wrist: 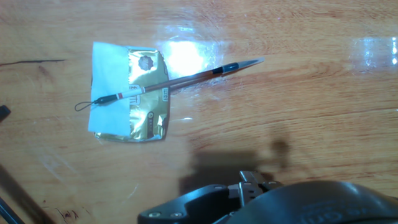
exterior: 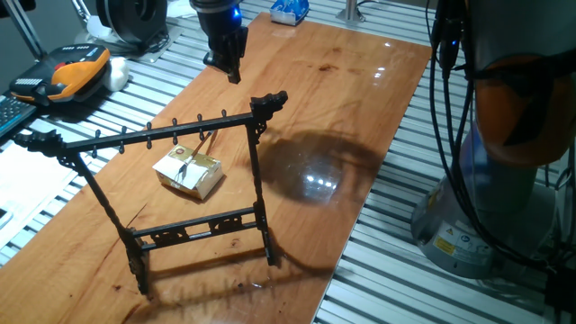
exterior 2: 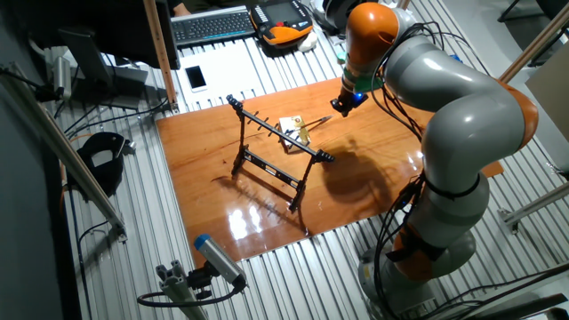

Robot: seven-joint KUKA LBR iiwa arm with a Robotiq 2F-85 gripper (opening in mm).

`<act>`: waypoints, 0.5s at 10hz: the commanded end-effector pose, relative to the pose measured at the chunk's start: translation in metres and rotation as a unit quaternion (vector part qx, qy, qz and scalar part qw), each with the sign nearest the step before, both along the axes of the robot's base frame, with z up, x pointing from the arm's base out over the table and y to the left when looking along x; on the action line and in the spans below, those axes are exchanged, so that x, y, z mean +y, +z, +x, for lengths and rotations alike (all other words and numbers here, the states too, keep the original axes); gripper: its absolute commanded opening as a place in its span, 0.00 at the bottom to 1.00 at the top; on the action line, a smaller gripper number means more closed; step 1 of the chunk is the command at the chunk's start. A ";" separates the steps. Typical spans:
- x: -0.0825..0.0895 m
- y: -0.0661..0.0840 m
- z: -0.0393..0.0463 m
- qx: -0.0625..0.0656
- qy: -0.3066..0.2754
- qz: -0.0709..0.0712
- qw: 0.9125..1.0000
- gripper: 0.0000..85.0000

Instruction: Place the brush on the pen rack

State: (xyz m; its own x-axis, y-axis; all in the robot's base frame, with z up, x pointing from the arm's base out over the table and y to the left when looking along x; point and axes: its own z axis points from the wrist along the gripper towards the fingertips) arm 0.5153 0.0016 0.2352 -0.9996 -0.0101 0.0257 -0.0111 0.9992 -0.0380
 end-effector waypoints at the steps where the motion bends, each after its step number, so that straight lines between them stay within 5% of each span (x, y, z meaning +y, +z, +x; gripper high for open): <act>1: 0.000 -0.001 0.0004 0.000 0.000 0.000 1.000 0.00; 5: 0.001 -0.005 0.0033 0.000 -0.001 0.003 1.000 0.00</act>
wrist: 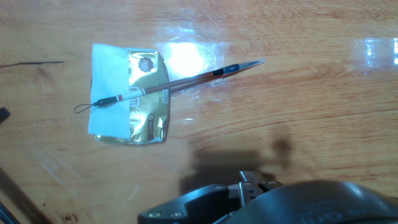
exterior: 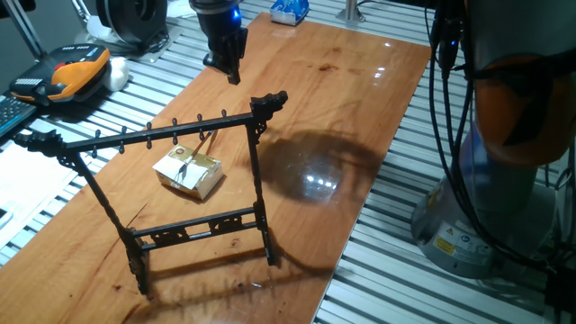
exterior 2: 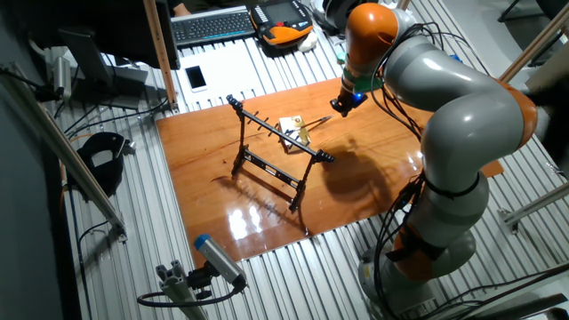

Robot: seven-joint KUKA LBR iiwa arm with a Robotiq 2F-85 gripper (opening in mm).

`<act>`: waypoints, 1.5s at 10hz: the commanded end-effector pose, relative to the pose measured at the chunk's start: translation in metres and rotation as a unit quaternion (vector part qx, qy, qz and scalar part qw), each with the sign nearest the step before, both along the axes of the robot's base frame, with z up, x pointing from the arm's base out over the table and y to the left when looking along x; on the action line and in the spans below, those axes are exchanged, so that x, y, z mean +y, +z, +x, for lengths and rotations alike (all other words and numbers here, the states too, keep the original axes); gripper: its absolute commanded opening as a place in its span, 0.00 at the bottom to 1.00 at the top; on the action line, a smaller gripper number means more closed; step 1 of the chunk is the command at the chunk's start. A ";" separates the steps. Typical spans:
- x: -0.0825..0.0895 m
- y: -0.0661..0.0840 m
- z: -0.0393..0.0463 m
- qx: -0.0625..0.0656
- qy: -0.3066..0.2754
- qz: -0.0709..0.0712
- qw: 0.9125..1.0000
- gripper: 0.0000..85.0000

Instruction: Place the brush on the pen rack

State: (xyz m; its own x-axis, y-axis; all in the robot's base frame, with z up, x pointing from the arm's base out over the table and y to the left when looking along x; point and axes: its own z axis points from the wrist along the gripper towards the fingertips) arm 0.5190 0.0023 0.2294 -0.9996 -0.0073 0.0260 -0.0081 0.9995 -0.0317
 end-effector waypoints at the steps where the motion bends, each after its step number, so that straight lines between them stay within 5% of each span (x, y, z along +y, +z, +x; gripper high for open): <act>1: 0.000 -0.003 0.0020 0.000 -0.001 0.001 1.000 0.00; 5: 0.003 -0.024 0.0154 -0.012 -0.023 0.012 1.000 0.00; 10: 0.018 -0.034 0.0209 -0.019 -0.079 0.022 0.996 0.00; 15: 0.042 -0.048 0.0278 -0.019 -0.225 0.062 0.972 0.00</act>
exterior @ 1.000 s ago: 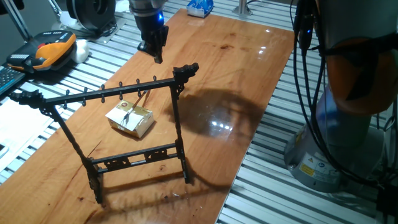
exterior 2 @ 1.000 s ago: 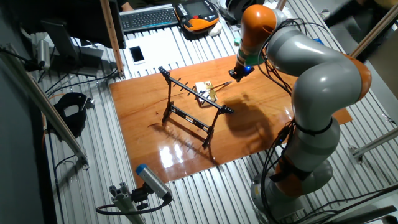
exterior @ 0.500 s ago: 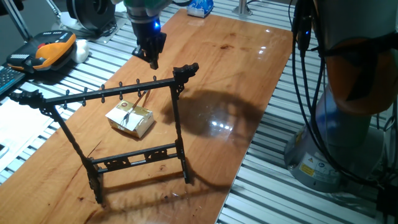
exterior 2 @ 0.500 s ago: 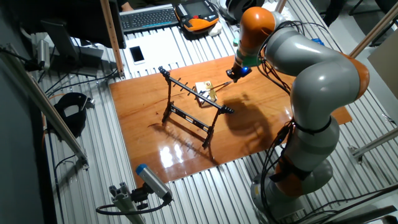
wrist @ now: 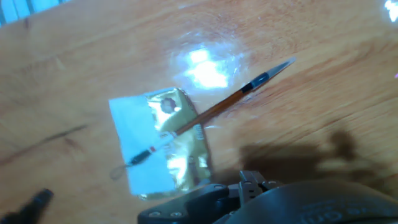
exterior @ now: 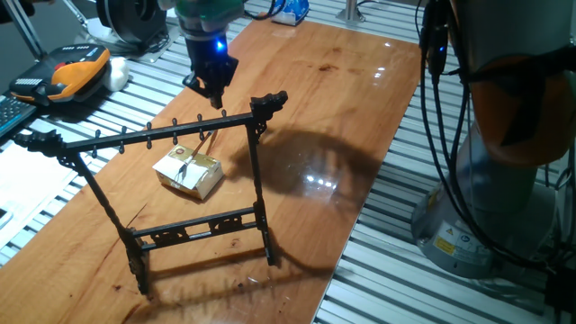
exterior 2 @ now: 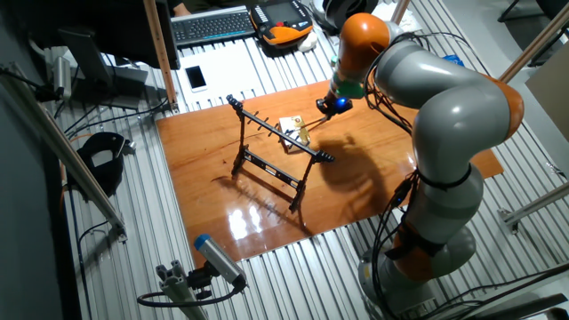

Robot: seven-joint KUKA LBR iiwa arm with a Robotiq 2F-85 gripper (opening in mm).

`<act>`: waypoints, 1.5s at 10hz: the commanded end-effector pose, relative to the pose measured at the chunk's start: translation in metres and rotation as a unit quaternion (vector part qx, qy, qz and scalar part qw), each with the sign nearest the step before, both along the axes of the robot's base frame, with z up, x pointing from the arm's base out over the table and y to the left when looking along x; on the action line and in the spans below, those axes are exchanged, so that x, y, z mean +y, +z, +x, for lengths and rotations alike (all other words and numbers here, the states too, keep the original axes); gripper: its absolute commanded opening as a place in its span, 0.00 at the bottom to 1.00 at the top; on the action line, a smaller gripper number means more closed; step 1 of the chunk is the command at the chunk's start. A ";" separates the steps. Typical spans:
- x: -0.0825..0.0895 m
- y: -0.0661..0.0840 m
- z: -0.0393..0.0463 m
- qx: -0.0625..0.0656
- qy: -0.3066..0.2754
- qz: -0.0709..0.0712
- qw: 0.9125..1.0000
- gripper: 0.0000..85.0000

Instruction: Place the brush on the pen rack

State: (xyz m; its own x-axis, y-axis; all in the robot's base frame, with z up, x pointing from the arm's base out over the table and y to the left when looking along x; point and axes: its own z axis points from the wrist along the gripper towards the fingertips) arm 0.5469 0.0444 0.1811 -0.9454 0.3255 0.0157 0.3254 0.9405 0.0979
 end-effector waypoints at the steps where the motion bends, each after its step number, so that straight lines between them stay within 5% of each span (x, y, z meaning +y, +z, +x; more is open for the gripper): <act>1: 0.003 -0.002 0.0007 -0.001 -0.077 0.006 0.997 0.00; 5: 0.008 -0.012 0.0050 0.003 -0.114 0.025 0.993 0.00; 11: 0.019 -0.024 0.0097 0.001 -0.152 0.019 0.988 0.00; 15: 0.021 -0.030 0.0109 0.007 -0.135 0.036 0.990 0.00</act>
State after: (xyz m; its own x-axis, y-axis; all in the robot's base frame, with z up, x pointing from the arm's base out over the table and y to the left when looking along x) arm 0.5578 0.0654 0.1510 -0.8229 0.5649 0.0603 0.5668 0.8092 0.1548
